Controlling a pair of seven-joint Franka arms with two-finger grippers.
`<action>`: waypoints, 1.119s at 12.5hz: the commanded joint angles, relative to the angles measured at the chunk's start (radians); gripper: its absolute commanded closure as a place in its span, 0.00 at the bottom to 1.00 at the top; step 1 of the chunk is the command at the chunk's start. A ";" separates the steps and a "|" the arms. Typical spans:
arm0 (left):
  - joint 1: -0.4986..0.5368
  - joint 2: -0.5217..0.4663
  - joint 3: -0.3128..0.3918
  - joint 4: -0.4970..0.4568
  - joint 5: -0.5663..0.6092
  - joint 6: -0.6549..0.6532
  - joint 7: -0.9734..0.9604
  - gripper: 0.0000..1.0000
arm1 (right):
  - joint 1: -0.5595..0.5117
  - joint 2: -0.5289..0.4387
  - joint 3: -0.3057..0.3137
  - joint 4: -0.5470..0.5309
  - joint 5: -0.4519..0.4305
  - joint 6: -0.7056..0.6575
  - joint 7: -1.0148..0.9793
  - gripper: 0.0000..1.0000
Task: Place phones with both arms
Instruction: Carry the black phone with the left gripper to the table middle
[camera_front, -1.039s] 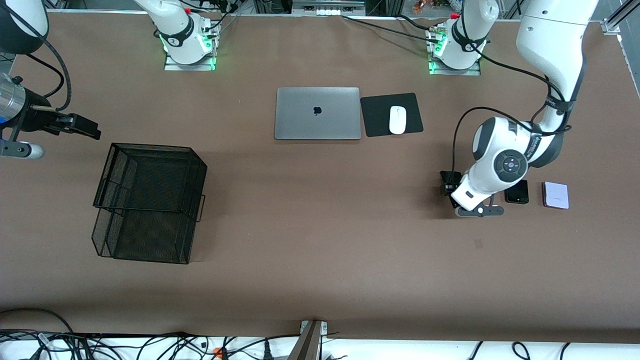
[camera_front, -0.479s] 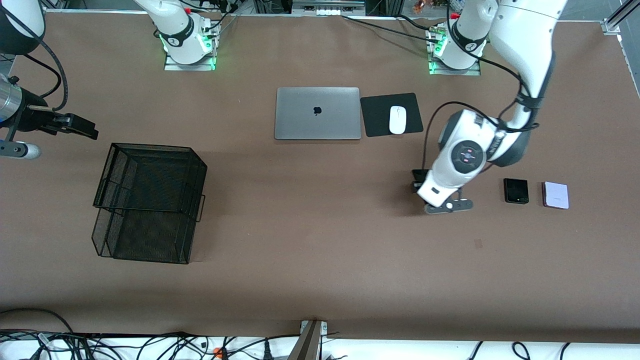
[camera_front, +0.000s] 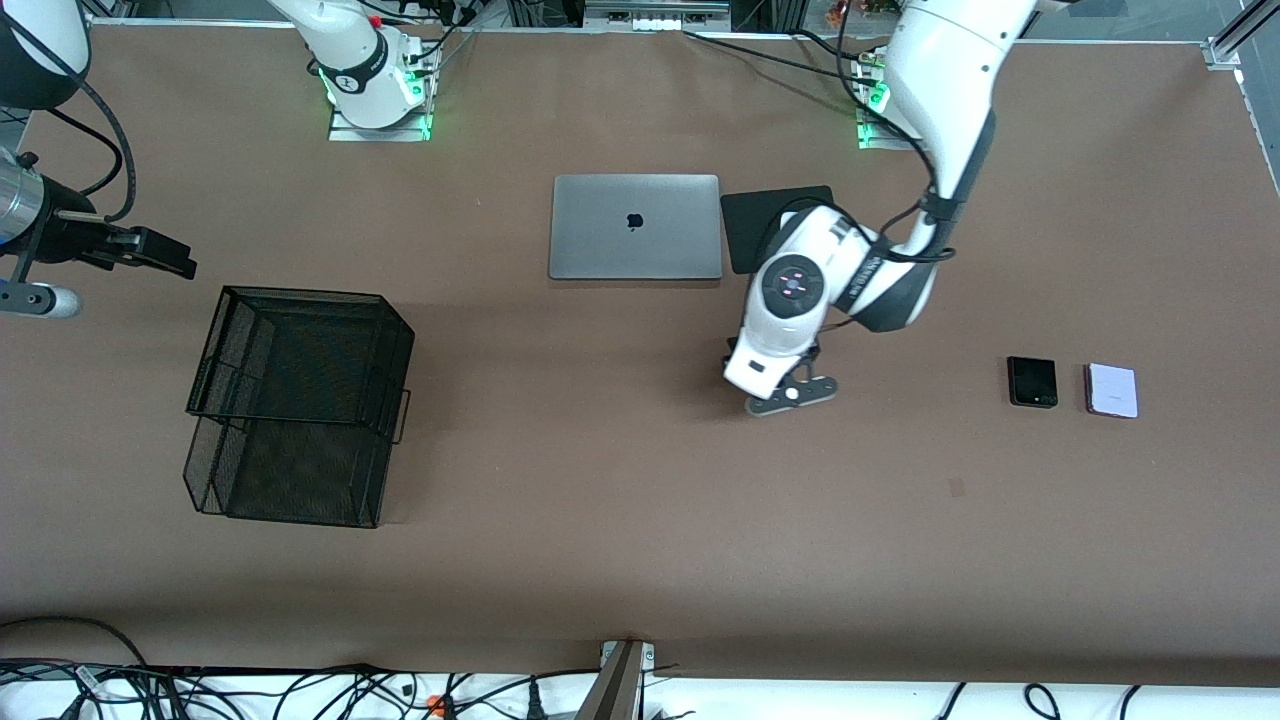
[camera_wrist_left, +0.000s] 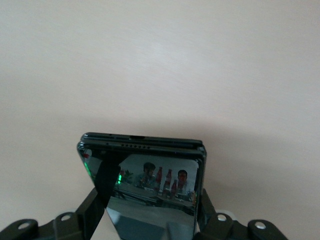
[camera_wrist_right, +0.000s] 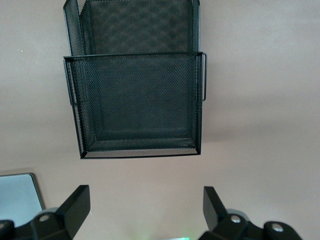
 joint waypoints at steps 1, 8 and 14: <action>-0.071 0.054 0.013 0.131 -0.035 -0.067 -0.072 1.00 | -0.005 -0.004 -0.002 0.005 0.003 -0.023 -0.012 0.00; -0.191 0.193 0.013 0.351 -0.067 -0.099 -0.216 1.00 | -0.005 -0.005 -0.004 0.006 -0.005 -0.024 -0.014 0.00; -0.246 0.392 0.018 0.635 -0.065 -0.068 -0.273 1.00 | -0.005 -0.005 -0.004 0.006 -0.006 -0.026 -0.014 0.00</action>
